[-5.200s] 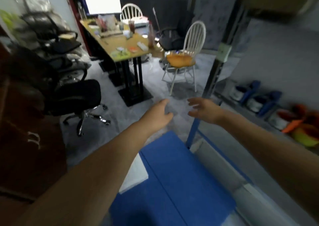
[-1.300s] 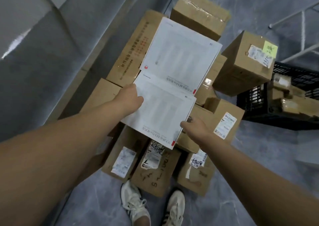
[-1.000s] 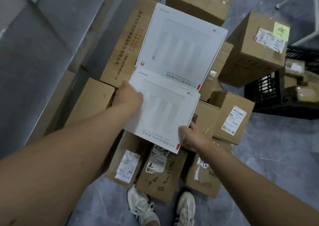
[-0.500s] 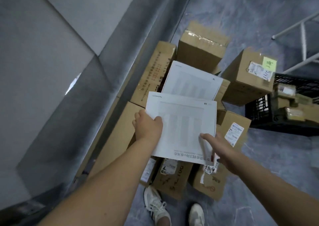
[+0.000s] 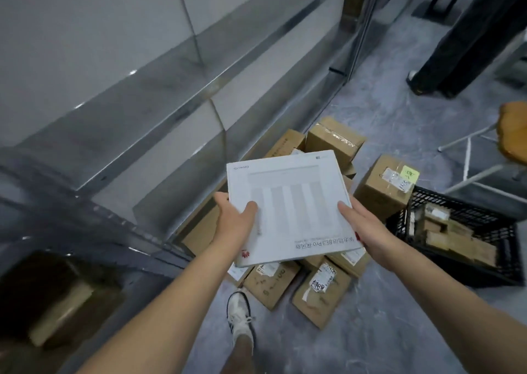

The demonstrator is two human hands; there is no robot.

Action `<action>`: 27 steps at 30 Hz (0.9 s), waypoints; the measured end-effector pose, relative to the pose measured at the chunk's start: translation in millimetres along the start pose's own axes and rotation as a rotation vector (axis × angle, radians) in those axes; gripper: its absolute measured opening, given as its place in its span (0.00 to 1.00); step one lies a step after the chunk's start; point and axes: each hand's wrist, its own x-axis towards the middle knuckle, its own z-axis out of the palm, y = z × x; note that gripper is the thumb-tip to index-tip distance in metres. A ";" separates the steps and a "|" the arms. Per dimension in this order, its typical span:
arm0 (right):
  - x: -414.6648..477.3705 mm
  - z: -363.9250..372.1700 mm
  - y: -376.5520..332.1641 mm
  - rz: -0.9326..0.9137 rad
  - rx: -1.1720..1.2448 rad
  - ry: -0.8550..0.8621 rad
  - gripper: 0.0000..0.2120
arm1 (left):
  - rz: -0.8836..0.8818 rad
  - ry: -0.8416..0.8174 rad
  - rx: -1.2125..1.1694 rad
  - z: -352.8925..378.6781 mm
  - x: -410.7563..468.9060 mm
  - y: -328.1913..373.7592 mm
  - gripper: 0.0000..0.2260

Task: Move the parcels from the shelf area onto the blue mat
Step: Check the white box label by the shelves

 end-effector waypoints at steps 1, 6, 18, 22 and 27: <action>-15.0 -3.0 -2.8 -0.028 0.005 -0.007 0.21 | 0.007 0.036 -0.036 -7.0 -25.3 0.9 0.14; -95.5 -3.5 -39.0 -0.163 -0.012 -0.078 0.19 | 0.013 0.165 -0.268 -37.5 -142.4 4.2 0.15; -272.4 62.1 -198.3 -0.696 -0.438 -0.415 0.18 | 0.039 0.252 0.050 -210.0 -278.5 43.4 0.31; -324.4 116.3 -224.4 -0.862 -0.691 -0.513 0.21 | 0.307 0.338 0.226 -262.4 -319.3 64.3 0.45; -383.1 187.7 -230.9 -1.101 -1.286 -0.525 0.21 | 0.545 0.314 0.270 -324.1 -360.9 94.6 0.39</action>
